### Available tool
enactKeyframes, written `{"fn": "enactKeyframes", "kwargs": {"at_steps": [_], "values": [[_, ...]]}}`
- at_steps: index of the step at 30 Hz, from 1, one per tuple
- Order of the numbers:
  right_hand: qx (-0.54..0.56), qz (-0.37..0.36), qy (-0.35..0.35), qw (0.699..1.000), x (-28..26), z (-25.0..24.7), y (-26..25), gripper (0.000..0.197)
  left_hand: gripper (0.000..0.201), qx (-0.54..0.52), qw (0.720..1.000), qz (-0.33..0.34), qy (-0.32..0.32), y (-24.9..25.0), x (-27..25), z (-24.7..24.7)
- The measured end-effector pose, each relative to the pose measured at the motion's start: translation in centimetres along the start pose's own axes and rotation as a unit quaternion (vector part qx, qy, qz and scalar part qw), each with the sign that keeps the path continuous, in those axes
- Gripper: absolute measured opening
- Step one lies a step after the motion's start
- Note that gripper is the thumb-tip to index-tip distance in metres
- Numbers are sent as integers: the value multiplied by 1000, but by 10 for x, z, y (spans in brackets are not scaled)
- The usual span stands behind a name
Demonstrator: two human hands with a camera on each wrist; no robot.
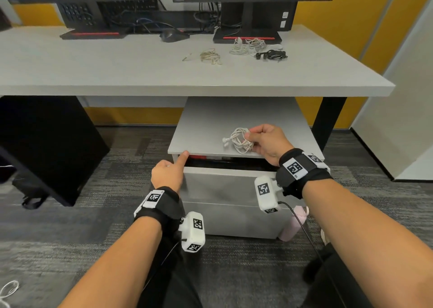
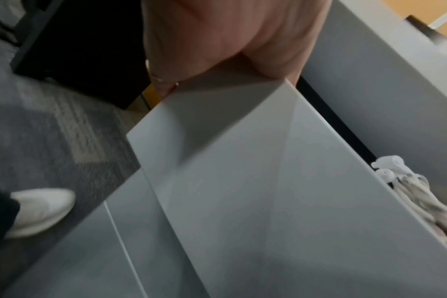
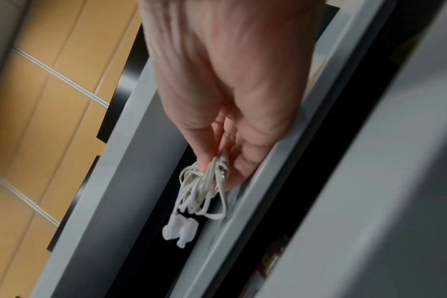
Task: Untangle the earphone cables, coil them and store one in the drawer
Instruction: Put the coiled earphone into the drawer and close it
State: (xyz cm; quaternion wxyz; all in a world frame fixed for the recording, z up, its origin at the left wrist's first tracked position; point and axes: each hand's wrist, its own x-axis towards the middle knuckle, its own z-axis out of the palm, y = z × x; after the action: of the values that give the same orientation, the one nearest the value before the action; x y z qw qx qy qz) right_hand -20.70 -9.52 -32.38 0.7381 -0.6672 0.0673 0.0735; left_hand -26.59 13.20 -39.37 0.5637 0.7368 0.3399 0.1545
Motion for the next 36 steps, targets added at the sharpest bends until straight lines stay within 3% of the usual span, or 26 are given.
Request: {"fn": "enactKeyframes", "kwargs": {"at_steps": [2, 3, 4, 6, 8, 11, 14, 17, 21, 27, 33, 36], "values": [[-10, 8, -9, 1000, -5, -1, 0, 18, 36, 126, 989, 69, 25, 6, -9, -11], [-12, 12, -14, 1000, -8, -1, 0, 18, 30, 221, 966, 133, 35, 8, -10, -16], [-14, 16, -18, 1000, -11, -1, 0, 17, 28, 312, 927, 206, 29, 12, -11, -18], [-13, 24, -23, 999, -17, -2, -1, 17, 42, 440, 841, 310, -50, 18, -19, -17], [-12, 27, -25, 999, -25, -3, -3, 17, 56, 488, 796, 323, -153, 20, -32, -14], [-21, 28, -28, 999, -34, -8, -6, 19, 70, 535, 748, 319, -228, 18, -50, -13], [-70, 44, -38, 996, -38, -19, -10, 20, 62, 541, 710, 353, -280, 22, -62, -17], [-170, 57, -23, 983, -38, -29, -13, 23, 53, 437, 708, 404, -380, 23, -74, -14], [-238, 53, -30, 969, -38, -35, -10, 26, 40, 347, 732, 309, -498, 35, -85, -7], [-403, 88, -138, 900, -37, -30, -7, 19, 25, 392, 718, 240, -523, 61, -77, -15], [-421, 121, -197, 877, -33, -21, -3, 21, 17, 426, 703, 204, -532, 65, -78, -19], [-489, 155, -243, 823, -38, -17, -8, 19, 15, 447, 681, 194, -546, 67, -82, -17]]}}
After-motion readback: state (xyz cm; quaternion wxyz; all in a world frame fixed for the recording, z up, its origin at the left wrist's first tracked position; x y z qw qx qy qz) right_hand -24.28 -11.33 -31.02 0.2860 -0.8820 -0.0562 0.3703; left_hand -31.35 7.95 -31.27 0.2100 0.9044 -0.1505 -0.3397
